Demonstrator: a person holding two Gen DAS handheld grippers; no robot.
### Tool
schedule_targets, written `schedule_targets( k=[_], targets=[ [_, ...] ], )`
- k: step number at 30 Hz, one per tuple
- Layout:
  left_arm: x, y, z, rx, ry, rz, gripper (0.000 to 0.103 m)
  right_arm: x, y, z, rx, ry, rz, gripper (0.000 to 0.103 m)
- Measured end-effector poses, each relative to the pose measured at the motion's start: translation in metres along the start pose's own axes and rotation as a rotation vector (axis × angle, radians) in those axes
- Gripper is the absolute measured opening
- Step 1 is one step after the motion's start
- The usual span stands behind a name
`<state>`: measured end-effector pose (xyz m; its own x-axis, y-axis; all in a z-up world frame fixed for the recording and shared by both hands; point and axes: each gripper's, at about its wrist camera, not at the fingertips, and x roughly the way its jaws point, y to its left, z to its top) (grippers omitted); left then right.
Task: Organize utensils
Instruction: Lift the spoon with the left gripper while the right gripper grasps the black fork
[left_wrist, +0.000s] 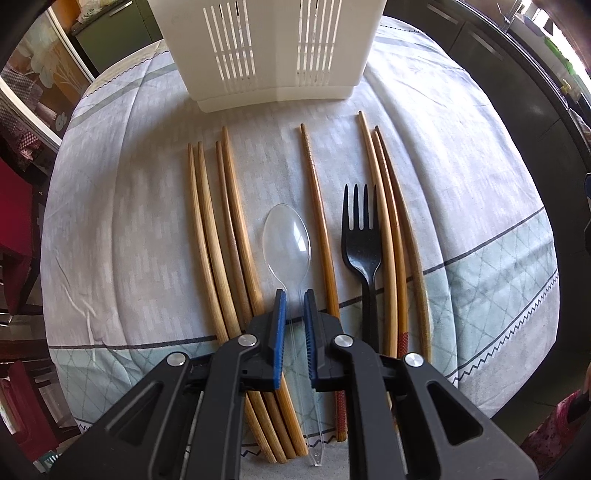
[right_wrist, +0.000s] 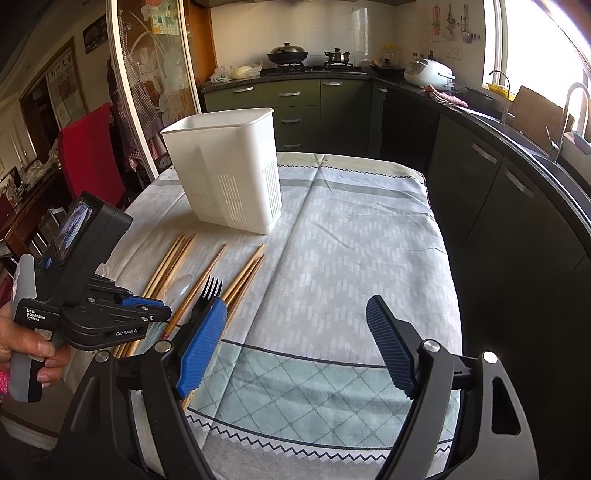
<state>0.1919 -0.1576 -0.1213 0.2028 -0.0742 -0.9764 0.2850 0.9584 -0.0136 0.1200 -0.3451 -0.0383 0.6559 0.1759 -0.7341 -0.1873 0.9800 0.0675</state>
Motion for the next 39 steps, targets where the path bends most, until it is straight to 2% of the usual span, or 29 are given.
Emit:
schedule_targets(
  k=[5,7,8,10,12,16,21,25,28,33,39],
  targets=[
    [-0.003,0.004,-0.005,-0.020,-0.030,-0.028,0.009,0.002,0.002,0.002,-0.009,0.009,-0.013,0.077],
    [-0.011,0.009,-0.010,-0.026,-0.061,-0.043,0.009,0.004,0.004,0.003,-0.013,0.022,-0.012,0.070],
    [-0.016,0.013,-0.012,-0.030,-0.080,-0.047,0.009,0.006,0.005,0.003,-0.014,0.035,-0.006,0.063],
    [-0.030,0.017,-0.014,-0.037,-0.127,-0.059,0.009,0.011,0.008,0.004,-0.018,0.064,0.002,0.059],
    [-0.045,0.023,-0.017,-0.043,-0.176,-0.067,0.008,0.017,0.015,0.004,-0.033,0.091,-0.002,0.048],
    [-0.075,0.034,-0.027,-0.056,-0.277,-0.072,0.008,0.036,0.038,0.005,-0.061,0.176,0.059,0.042],
    [-0.099,0.046,-0.036,-0.059,-0.355,-0.075,0.008,0.071,0.070,0.008,-0.075,0.295,0.110,0.025],
    [-0.107,0.052,-0.042,-0.058,-0.383,-0.079,0.008,0.096,0.091,0.005,-0.067,0.380,0.139,0.025],
    [-0.108,0.055,-0.047,-0.055,-0.396,-0.084,0.008,0.107,0.104,0.004,-0.075,0.423,0.127,0.022],
    [-0.111,0.059,-0.052,-0.047,-0.409,-0.096,0.008,0.121,0.115,0.001,-0.086,0.467,0.089,0.016],
    [-0.111,0.063,-0.052,-0.044,-0.411,-0.104,0.008,0.127,0.127,-0.001,-0.099,0.484,0.048,0.016]
  ],
)
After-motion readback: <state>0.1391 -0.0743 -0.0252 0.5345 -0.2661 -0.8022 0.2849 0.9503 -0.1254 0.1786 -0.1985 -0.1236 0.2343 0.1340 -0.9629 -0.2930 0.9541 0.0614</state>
